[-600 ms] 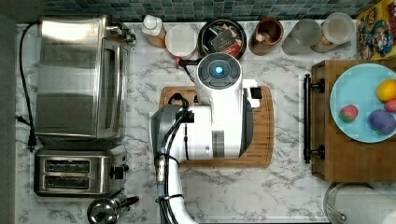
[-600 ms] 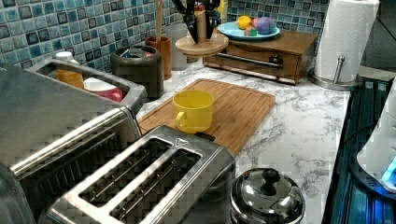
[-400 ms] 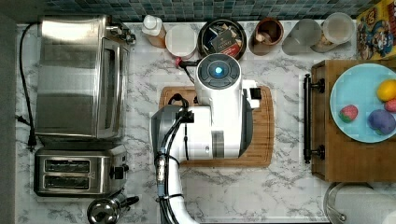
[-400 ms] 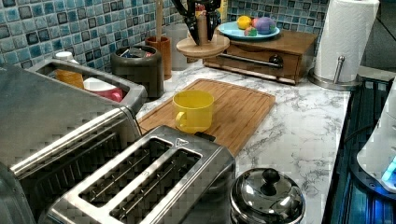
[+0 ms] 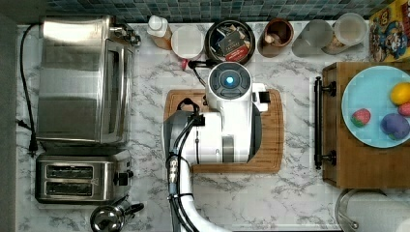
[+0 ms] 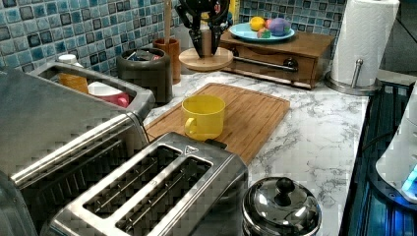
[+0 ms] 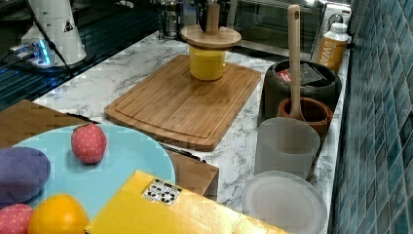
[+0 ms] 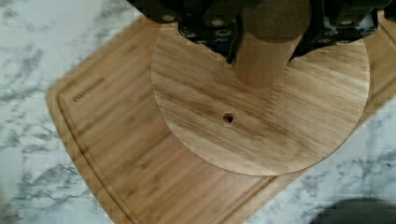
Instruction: Put the lid on the tea container.
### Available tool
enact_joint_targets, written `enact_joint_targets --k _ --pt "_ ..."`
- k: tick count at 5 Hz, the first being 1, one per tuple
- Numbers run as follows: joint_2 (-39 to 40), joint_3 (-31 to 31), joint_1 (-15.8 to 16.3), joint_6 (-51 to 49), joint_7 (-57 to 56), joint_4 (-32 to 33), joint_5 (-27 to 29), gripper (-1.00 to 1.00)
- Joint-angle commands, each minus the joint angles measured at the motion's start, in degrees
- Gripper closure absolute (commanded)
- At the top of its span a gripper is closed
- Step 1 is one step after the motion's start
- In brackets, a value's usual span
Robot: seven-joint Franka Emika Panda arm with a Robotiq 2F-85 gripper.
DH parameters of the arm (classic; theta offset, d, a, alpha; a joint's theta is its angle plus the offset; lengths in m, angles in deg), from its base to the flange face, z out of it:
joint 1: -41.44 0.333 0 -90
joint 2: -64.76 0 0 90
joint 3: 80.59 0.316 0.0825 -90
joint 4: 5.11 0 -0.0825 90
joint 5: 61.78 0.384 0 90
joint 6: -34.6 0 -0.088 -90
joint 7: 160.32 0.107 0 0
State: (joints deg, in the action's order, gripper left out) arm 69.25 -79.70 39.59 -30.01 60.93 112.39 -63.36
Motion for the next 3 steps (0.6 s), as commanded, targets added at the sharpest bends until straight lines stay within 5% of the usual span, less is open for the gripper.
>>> enact_joint_targets --k 1,3 --pt "-9.1 -0.4 0.3 16.3 2.7 3.3 2.9 1.00" --pt "-7.2 0.5 0.7 17.8 3.4 -3.7 0.7 1.00"
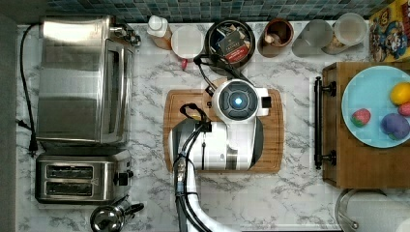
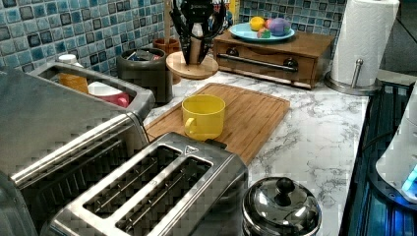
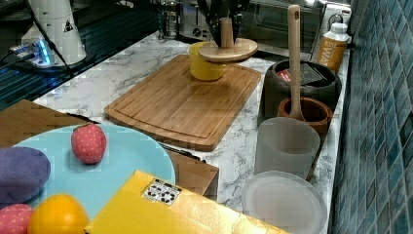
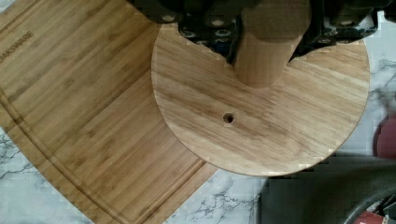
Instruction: Put the lid on the tea container.
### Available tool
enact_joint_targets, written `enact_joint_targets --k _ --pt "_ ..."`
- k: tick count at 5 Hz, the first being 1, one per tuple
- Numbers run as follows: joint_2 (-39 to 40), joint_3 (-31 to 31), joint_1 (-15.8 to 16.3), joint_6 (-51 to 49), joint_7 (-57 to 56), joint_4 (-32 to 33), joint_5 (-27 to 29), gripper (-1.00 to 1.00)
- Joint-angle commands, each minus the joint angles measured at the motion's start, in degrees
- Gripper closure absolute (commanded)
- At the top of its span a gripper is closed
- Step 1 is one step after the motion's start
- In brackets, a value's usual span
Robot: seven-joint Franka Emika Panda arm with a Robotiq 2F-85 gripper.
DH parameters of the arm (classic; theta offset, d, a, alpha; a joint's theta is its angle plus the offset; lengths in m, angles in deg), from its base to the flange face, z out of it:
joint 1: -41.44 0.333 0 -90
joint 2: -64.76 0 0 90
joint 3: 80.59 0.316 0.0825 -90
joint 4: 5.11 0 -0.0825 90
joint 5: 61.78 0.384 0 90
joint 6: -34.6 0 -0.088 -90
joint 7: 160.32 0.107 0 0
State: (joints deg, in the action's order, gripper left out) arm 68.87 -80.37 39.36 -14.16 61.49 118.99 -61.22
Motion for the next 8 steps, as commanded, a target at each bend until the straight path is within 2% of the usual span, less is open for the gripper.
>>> enact_joint_targets --k 1,3,5,6,8 --pt "-5.4 1.3 0.8 -0.6 4.6 -15.6 -2.8 1.00" --pt "-2.4 1.1 0.3 -7.4 6.0 -25.5 -2.7 1.00" --pt "-1.1 0.6 0.0 -10.2 5.1 -31.7 -0.7 1.00" --pt "1.7 0.3 0.6 -10.0 3.9 -34.0 -1.9 1.00" --pt "11.2 0.9 1.3 -12.8 3.3 -44.6 -4.8 1.00"
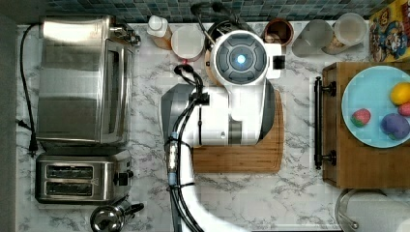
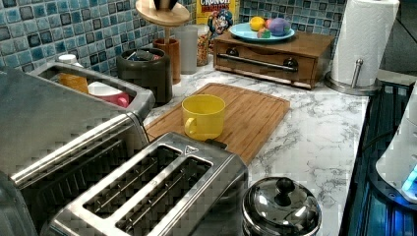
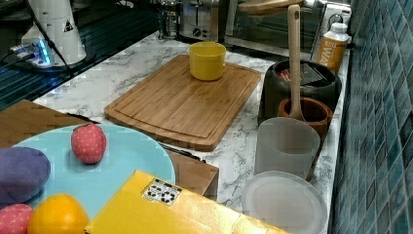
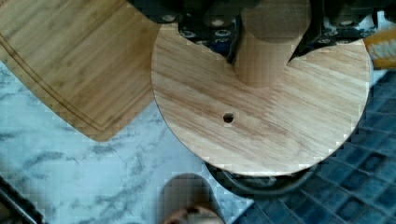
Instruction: Put the lid on the tea container.
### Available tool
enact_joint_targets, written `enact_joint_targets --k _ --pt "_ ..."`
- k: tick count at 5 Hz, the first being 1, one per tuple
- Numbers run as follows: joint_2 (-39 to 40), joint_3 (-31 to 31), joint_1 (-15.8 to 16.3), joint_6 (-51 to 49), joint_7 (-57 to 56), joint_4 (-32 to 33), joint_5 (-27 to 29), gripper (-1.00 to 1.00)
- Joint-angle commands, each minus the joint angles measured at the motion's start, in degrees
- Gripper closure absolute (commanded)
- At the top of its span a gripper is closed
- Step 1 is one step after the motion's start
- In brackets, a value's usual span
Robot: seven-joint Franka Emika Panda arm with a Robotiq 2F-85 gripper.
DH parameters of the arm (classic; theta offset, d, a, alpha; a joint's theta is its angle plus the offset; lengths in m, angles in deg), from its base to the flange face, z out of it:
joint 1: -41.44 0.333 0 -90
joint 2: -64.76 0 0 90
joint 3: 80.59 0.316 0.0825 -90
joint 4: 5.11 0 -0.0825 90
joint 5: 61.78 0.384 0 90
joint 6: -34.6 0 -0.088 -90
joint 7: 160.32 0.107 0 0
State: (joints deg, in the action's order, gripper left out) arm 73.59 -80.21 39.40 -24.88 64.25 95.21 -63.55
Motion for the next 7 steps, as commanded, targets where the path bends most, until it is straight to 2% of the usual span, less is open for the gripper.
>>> enact_joint_targets --k 1,2,4,5,7 --pt "10.5 0.3 1.6 -3.7 1.7 -26.3 -3.3 1.00" --pt "14.3 0.0 1.7 -4.9 1.8 -31.5 -3.5 1.00" --pt "19.5 -1.5 3.3 -5.6 1.7 -37.2 -3.4 1.00" --pt "18.0 -0.1 1.8 -1.0 1.1 -32.8 -1.8 1.00" --pt "20.8 0.7 1.4 -5.5 0.7 -35.1 -1.7 1.00"
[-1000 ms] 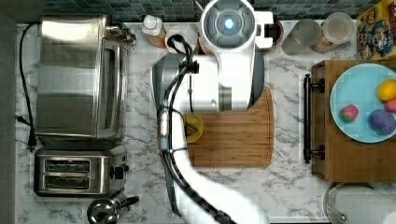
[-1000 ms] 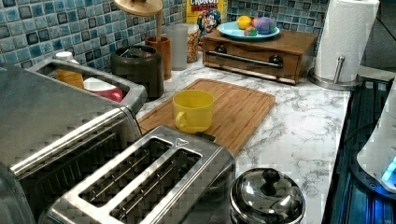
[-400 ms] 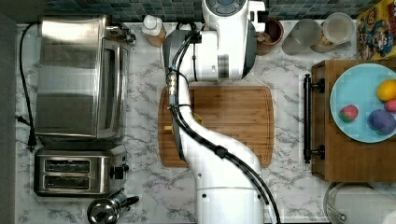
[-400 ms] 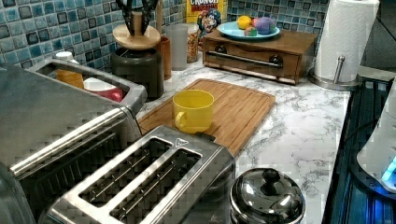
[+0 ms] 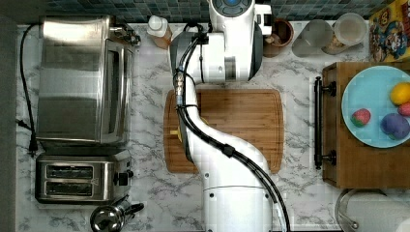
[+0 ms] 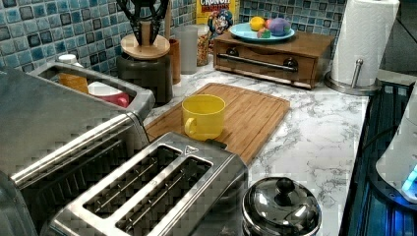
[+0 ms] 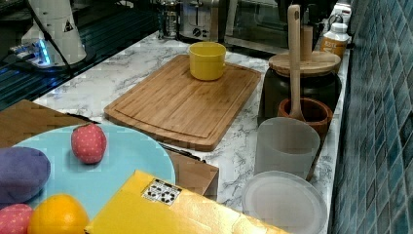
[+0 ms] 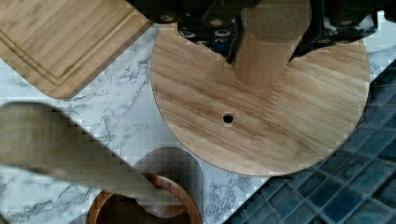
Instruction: Put the lid on the tea container.
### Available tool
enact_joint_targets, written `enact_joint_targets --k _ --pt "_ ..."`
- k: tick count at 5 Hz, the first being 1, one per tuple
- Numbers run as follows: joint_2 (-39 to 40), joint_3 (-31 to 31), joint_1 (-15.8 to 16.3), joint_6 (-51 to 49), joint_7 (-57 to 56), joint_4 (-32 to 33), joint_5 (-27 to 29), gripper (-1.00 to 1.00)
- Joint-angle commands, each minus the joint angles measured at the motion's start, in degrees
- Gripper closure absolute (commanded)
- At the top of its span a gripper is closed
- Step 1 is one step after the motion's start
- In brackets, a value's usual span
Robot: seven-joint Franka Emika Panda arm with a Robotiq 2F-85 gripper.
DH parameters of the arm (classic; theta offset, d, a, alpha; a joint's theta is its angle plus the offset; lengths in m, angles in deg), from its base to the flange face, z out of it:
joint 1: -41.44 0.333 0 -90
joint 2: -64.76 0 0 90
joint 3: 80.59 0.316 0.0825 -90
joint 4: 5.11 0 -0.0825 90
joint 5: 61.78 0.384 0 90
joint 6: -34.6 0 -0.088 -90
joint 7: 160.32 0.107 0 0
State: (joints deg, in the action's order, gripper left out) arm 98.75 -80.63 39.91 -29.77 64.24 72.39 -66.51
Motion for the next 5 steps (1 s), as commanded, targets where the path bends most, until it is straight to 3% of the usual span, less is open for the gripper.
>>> enact_joint_targets --k 1,2,5 --pt "-2.7 1.2 0.8 -3.1 0.9 -13.2 0.7 0.44" --pt "-1.9 1.0 1.0 -4.5 1.0 -12.6 -0.4 -1.00" --pt "-3.1 0.2 0.8 -4.9 0.2 -10.1 0.5 -1.00"
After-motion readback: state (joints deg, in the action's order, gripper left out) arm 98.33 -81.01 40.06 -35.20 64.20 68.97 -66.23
